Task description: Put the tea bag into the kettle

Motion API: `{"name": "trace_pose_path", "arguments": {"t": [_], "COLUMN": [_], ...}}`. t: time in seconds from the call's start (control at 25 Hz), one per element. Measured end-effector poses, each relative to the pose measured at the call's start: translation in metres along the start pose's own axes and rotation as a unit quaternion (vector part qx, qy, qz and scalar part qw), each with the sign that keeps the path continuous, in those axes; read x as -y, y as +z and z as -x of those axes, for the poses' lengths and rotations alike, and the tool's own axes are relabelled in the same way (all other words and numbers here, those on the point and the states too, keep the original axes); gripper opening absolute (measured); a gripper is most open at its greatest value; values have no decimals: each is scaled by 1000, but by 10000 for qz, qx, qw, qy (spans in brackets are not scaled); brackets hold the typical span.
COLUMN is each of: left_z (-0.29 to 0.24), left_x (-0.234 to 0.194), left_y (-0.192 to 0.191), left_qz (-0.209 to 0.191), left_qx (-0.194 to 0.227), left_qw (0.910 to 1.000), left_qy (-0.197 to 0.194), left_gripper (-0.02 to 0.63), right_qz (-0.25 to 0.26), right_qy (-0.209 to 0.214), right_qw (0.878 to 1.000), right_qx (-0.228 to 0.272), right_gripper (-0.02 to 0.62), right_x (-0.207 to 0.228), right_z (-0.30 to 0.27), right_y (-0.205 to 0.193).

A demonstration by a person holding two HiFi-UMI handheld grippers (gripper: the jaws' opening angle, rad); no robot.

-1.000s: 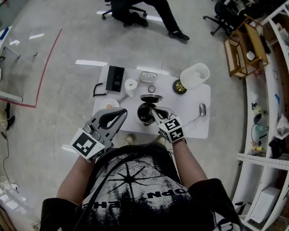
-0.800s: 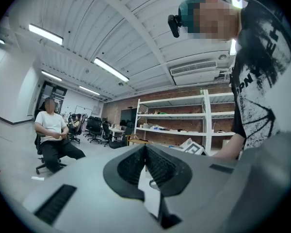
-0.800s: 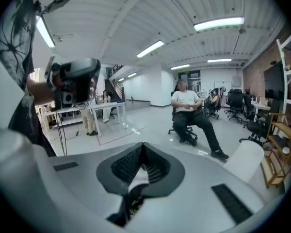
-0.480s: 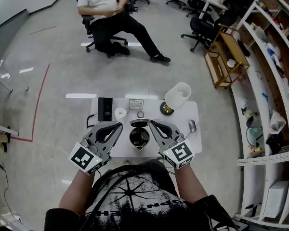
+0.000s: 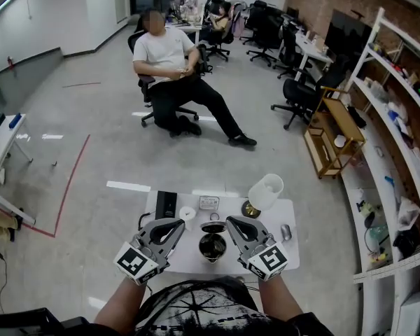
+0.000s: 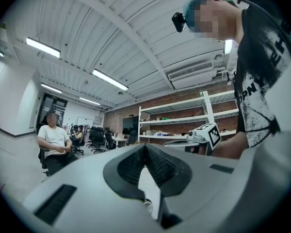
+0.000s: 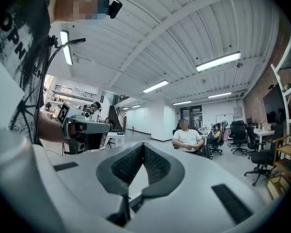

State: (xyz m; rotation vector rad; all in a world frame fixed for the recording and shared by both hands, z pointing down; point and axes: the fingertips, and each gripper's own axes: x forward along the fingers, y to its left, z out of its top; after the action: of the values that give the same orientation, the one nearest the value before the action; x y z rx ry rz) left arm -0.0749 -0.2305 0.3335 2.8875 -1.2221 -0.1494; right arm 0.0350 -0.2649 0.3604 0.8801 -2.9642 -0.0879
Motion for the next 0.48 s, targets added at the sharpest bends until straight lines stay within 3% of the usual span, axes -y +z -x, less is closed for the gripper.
{"name": "trace_pose_path", "arguments": {"t": [0.48], "left_z": [16], "left_x": [-8], "left_y": [-1], "left_qz": [-61], "left_qx": [-31], "left_qw": [9999], "left_qy": [125], "left_gripper": [6], "right_qz": [195], "right_qy": [-72], "right_qw": [9995], "right_qx": [-228], "right_gripper": [9], "right_x": [-8], "right_z": [-6], "right_y": [-6]}}
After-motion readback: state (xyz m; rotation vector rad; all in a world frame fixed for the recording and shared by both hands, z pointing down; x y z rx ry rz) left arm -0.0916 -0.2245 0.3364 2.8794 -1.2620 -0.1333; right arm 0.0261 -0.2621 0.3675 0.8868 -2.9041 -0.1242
